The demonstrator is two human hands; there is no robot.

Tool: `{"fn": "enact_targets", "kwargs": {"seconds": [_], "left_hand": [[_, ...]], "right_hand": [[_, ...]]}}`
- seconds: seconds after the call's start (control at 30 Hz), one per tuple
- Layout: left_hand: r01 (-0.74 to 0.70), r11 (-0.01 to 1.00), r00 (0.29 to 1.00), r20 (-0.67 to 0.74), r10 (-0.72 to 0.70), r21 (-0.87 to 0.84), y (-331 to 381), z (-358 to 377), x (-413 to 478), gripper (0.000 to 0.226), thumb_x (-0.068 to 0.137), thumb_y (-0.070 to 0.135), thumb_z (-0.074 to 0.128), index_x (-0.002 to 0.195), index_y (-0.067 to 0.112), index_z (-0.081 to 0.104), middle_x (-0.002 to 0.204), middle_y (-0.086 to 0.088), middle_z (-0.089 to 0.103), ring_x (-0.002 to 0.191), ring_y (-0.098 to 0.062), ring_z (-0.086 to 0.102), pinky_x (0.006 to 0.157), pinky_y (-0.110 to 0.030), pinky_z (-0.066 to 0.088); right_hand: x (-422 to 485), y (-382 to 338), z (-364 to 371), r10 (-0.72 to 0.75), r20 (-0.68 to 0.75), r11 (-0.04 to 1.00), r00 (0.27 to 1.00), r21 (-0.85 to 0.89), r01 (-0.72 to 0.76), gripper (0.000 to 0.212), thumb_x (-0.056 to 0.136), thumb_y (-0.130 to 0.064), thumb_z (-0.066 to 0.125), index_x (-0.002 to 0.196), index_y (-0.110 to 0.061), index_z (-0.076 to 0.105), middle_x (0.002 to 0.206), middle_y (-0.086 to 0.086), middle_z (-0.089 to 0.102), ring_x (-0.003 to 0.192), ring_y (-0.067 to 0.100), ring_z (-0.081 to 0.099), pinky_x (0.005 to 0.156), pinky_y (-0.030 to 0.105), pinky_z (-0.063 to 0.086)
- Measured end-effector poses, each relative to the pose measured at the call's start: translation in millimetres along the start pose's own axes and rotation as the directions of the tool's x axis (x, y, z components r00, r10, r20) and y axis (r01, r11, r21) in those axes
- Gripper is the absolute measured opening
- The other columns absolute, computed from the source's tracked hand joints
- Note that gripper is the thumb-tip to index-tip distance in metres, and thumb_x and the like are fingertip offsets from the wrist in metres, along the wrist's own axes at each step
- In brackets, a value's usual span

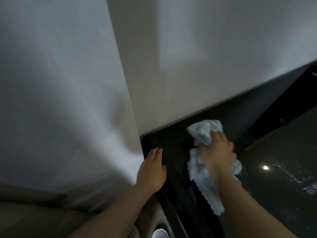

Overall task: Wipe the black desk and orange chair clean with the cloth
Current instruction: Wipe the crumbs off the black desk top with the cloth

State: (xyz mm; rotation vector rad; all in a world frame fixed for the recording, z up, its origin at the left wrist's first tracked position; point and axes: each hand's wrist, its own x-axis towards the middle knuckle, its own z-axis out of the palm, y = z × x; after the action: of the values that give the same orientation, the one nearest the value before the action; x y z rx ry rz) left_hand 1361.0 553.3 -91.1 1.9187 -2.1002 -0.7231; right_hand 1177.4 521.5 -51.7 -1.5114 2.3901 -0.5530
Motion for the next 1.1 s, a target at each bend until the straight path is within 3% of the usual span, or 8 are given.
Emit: {"fn": "enact_targets", "kwargs": {"seconds": [0.13,0.23,0.4,0.57,0.7,0.83,0.97,1.1], "left_hand": [[0.018,1.0,1.0,0.017,-0.018,0.019,1.0,7.0,-0.3,0.057,0.099,0.021,0.036,0.15,0.014,0.011,0.159,-0.001,0.001,0.146,-0.017,-0.002,0.114,-0.026,0.012],[0.006,0.997,1.0,0.011,-0.007,0.083,-3.2,10.7,-4.6,0.057,0.101,0.03,0.03,0.151,0.015,0.005,0.159,0.0,-0.004,0.145,-0.016,-0.007,0.115,-0.027,0.006],[-0.022,0.978,0.999,0.037,0.015,0.205,1.8,19.8,-9.6,0.061,0.101,0.039,0.022,0.149,0.015,-0.006,0.158,-0.003,-0.013,0.144,-0.018,-0.016,0.115,-0.03,-0.006],[-0.065,0.984,0.997,0.062,0.055,0.165,-0.5,18.5,-10.9,0.061,0.1,0.04,0.026,0.15,0.018,0.0,0.158,-0.003,-0.007,0.145,-0.017,-0.012,0.119,-0.033,0.001],[-0.095,0.967,0.994,0.077,0.079,0.234,-2.2,16.0,-12.9,0.061,0.101,0.04,0.023,0.15,0.015,-0.004,0.158,-0.002,-0.012,0.144,-0.015,-0.015,0.115,-0.028,-0.006],[-0.177,0.963,0.981,0.113,0.156,0.205,-5.6,22.8,-22.7,0.062,0.101,0.04,0.025,0.149,0.018,-0.005,0.157,0.002,-0.014,0.136,-0.007,-0.024,0.111,-0.024,-0.01],[-0.263,0.955,0.964,0.066,0.256,0.138,-13.9,20.0,-29.3,0.06,0.099,0.032,0.036,0.15,0.014,0.009,0.158,-0.001,-0.003,0.144,-0.014,-0.008,0.112,-0.018,-0.005],[-0.11,0.991,0.994,-0.009,0.11,-0.08,-28.6,10.8,-40.3,0.053,0.098,0.02,0.041,0.147,0.015,0.023,0.157,-0.001,0.016,0.143,-0.015,0.019,0.111,-0.019,0.015]], "right_hand": [[-30.1,-19.6,28.7,-0.263,0.172,0.938,0.949,-0.183,0.293,0.058,0.086,-0.038,0.055,0.139,-0.033,0.033,0.151,-0.005,0.025,0.128,0.029,0.034,0.096,0.045,0.033],[-18.9,37.9,5.9,-0.126,0.103,0.932,0.987,-0.328,0.153,0.061,0.086,-0.041,0.054,0.141,-0.03,0.029,0.151,-0.001,0.026,0.127,0.031,0.035,0.095,0.047,0.035],[-12.8,63.6,-29.0,0.109,-0.054,0.984,0.993,-0.135,-0.116,0.05,0.085,-0.03,0.056,0.133,-0.023,0.041,0.143,0.006,0.038,0.118,0.038,0.041,0.093,0.05,0.035],[-71.3,7.8,17.2,-0.364,0.271,0.881,0.891,-0.212,0.424,0.066,0.09,-0.043,0.047,0.148,-0.033,0.016,0.158,-0.002,0.01,0.139,0.026,0.019,0.107,0.047,0.022],[-44.4,60.9,-9.1,-0.088,0.092,0.926,0.992,-0.359,0.115,0.061,0.086,-0.043,0.052,0.142,-0.035,0.028,0.156,-0.007,0.019,0.132,0.026,0.03,0.101,0.042,0.03],[-30.1,67.0,-27.0,0.015,-0.017,0.974,1.0,-0.224,-0.018,0.048,0.085,-0.037,0.055,0.131,-0.031,0.042,0.145,-0.003,0.037,0.121,0.03,0.038,0.095,0.045,0.031],[-32.7,6.4,-0.3,-0.288,0.022,0.952,0.957,-0.098,0.289,0.058,0.082,-0.036,0.06,0.136,-0.032,0.041,0.15,-0.003,0.031,0.124,0.031,0.035,0.095,0.044,0.029],[-38.8,-37.0,34.5,-0.426,0.362,0.844,0.829,-0.17,0.508,0.066,0.09,-0.04,0.049,0.142,-0.051,0.01,0.157,-0.01,-0.003,0.136,0.03,0.014,0.102,0.056,0.024]]}}
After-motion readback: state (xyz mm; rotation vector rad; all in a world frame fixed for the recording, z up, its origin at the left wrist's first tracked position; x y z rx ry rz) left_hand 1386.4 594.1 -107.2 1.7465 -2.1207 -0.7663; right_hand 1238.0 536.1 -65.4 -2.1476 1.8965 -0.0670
